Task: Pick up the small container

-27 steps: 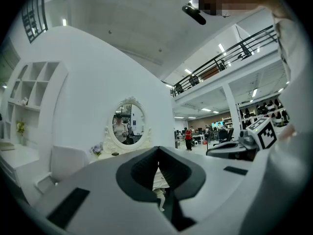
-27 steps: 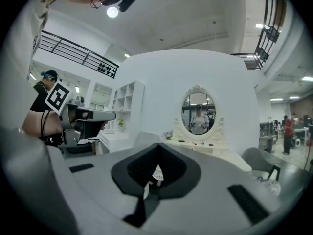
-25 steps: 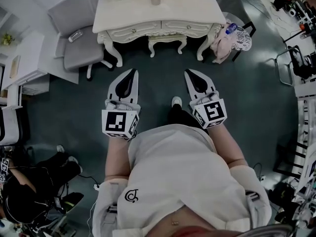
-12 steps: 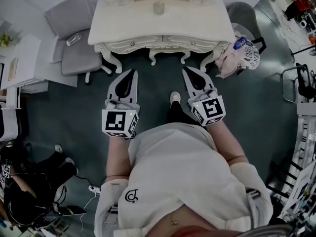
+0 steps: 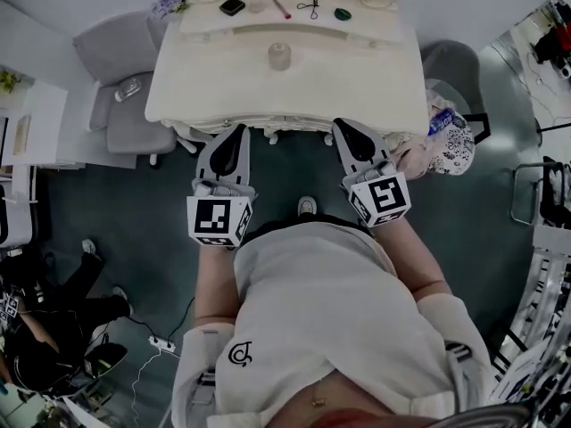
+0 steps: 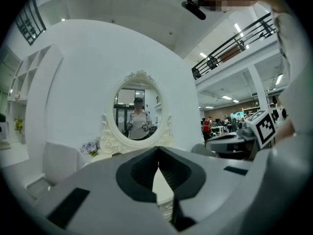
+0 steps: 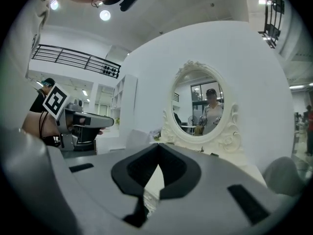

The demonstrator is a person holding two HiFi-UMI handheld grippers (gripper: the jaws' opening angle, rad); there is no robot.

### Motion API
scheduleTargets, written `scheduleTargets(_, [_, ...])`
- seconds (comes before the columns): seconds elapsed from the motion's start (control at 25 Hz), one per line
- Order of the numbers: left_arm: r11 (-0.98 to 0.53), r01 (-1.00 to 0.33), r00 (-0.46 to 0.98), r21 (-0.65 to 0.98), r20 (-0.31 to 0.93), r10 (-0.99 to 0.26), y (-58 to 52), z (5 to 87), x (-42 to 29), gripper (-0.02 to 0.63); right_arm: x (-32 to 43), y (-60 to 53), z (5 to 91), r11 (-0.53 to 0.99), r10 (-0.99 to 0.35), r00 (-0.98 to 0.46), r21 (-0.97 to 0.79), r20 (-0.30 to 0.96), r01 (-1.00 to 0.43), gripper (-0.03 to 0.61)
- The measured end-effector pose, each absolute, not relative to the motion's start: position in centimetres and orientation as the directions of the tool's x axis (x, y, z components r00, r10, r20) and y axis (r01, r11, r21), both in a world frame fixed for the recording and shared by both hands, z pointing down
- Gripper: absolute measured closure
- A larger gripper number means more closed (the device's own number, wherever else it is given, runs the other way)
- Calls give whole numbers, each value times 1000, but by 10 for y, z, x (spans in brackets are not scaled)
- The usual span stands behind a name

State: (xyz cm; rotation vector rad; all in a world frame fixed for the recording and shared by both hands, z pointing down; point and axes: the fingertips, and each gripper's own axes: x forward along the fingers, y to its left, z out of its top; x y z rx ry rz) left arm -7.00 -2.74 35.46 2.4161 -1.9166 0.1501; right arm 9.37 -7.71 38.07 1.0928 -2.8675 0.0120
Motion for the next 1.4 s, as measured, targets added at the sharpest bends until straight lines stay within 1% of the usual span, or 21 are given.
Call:
scheduleTargets(0.24, [-227,-974,223,-1,164,-961,-87,377,-70,601,88,-139,399,757,-648,-753,-9,115,-653,571])
scheduleTargets(0.44, [-282,-959,274,-7,221,-936,-140,412,-73,601,83,-185,422,730,-674,-724,-24,147,-683,571])
scheduleTargets(0.56, [-327,-945,322,23,254,-912,-173,436,-78,601,75,-209,430,718,-685,-709,-9,169,-696,571])
scheduleTargets(0.76, [-456,-886,462,88,268,-845,-226,471,-79,595,64,-250,444,674,-717,-664,-32,212,-738,571])
scheduleTargets(0.8, [-476,-875,481,92,283,-830,-234,481,-79,583,62,-255,449,666,-721,-656,-37,223,-745,571])
scheduleTargets(0.84, [-492,-865,497,96,298,-815,-241,491,-79,556,59,-260,453,660,-724,-650,-42,233,-750,571])
scheduleTargets(0.96, [-538,-837,536,98,339,-773,-261,520,-79,393,52,-274,468,648,-726,-637,-52,259,-760,571])
scheduleTargets(1.04, [-569,-819,552,67,360,-752,-275,534,-77,331,49,-284,476,638,-731,-626,-53,271,-768,571])
scheduleTargets(1.2, [-591,-807,546,-4,380,-747,-296,556,-74,236,48,-299,492,613,-744,-599,-57,296,-788,571])
scheduleTargets(1.32, [-587,-809,538,-18,380,-753,-309,574,-71,199,48,-306,505,594,-747,-580,-65,325,-802,571])
scheduleTargets(1.4, [-588,-809,534,-13,401,-744,-317,589,-70,192,46,-310,512,589,-745,-575,-70,339,-805,571])
